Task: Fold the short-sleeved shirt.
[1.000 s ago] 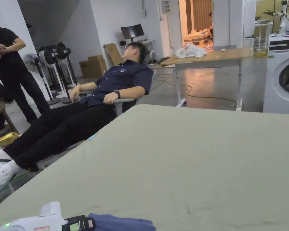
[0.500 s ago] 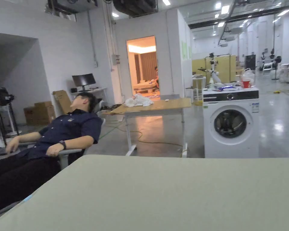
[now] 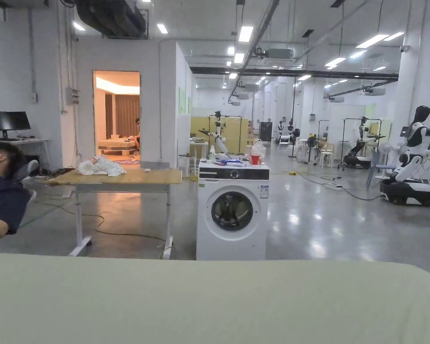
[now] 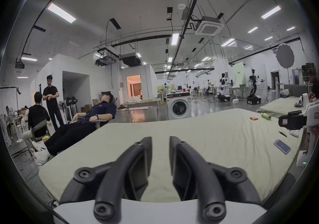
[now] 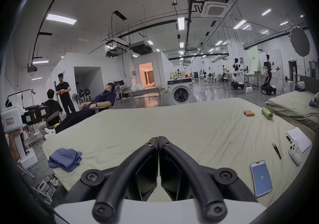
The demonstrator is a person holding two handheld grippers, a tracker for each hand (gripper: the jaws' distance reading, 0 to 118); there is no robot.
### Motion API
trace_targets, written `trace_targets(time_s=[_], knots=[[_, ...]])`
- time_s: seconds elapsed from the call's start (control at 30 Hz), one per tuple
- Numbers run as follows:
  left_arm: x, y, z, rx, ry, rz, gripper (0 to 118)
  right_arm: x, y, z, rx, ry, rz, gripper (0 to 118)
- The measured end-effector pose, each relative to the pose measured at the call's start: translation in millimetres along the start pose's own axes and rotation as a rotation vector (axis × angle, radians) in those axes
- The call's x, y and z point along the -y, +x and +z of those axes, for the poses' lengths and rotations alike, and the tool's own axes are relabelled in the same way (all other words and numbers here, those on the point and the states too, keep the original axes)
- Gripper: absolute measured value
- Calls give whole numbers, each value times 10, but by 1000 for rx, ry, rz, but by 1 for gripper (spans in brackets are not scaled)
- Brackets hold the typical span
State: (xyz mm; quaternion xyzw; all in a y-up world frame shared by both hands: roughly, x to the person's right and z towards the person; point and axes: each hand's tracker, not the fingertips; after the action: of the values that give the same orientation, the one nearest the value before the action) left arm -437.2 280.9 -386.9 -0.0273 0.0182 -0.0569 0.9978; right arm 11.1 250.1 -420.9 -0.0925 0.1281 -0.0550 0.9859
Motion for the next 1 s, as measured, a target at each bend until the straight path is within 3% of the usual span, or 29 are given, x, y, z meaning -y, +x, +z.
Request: trace_targets(time_s=[0.03,0.23,0.4,0.53,0.83,0.93,0.97,1.0], knots=[[-10,27,13,-3,-3,1,0,-1,4,11,8,7,3,0],[11,87,103,18,20,24,0,99,-43,102,24,40,-26,0],[-29,133,114,27,23,-13,0,58,-99,132,32,58,23,0],[-45,84,112,25,26,58,0,17,-85,144,30,80,9,0],[-109,101,126,58,55,41,1,-53,-134,176,32,109,21,1],[-131,103,115,34,51,22,28,-91,-150,174,37,123,33,46],[-132,93,119,31,56,32,46,-104,-144,176,38,125,37,68],[-134,81,123,29,68,52,64,-119,-148,175,41,129,39,78]])
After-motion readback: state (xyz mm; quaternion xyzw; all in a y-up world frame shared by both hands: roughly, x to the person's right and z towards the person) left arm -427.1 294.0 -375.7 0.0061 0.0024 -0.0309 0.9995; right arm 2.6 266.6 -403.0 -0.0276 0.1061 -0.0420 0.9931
